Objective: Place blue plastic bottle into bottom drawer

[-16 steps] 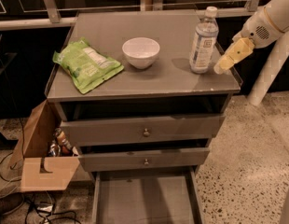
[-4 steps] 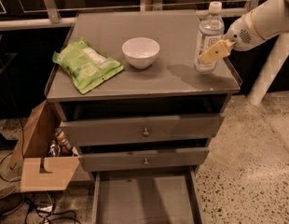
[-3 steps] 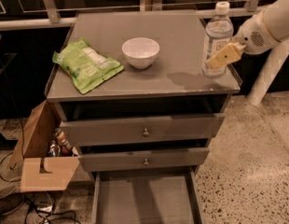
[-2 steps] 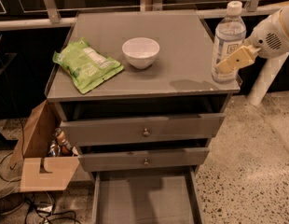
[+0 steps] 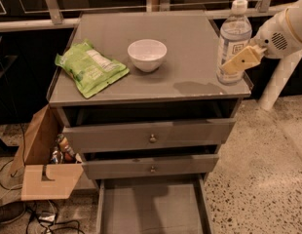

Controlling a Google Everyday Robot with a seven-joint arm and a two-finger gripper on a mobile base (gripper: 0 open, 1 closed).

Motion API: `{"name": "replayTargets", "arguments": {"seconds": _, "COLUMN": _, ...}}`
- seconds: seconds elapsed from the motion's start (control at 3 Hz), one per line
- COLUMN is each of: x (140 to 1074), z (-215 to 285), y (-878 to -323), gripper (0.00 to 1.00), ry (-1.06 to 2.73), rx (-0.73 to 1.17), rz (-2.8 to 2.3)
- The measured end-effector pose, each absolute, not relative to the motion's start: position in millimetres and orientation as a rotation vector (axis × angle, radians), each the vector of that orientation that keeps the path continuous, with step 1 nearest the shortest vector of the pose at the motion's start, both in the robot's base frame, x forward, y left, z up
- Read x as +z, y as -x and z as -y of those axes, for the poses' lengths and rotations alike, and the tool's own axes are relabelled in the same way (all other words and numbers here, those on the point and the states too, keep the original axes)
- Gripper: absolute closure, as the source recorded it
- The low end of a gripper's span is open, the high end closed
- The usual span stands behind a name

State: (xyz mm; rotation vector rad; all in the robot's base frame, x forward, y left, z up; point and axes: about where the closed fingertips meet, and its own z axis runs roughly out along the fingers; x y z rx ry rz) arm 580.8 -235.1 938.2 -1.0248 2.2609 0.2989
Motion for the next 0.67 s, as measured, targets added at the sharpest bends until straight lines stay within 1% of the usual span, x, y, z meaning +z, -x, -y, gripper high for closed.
{"name": "replayTargets", "arguments": {"seconds": 0.33, "x": 932.0, "z": 249.8, "y": -579.0, "gripper": 1.00, "ry": 0.955, "rx": 0.247, "rz": -2.277}}
{"name": "replayTargets", "arguments": {"seconds": 0.67, "x": 919.8, "z": 267.7, "y": -553.9, "gripper": 1.00, "ry": 0.867, "rx": 0.213, "rz": -2.322}}
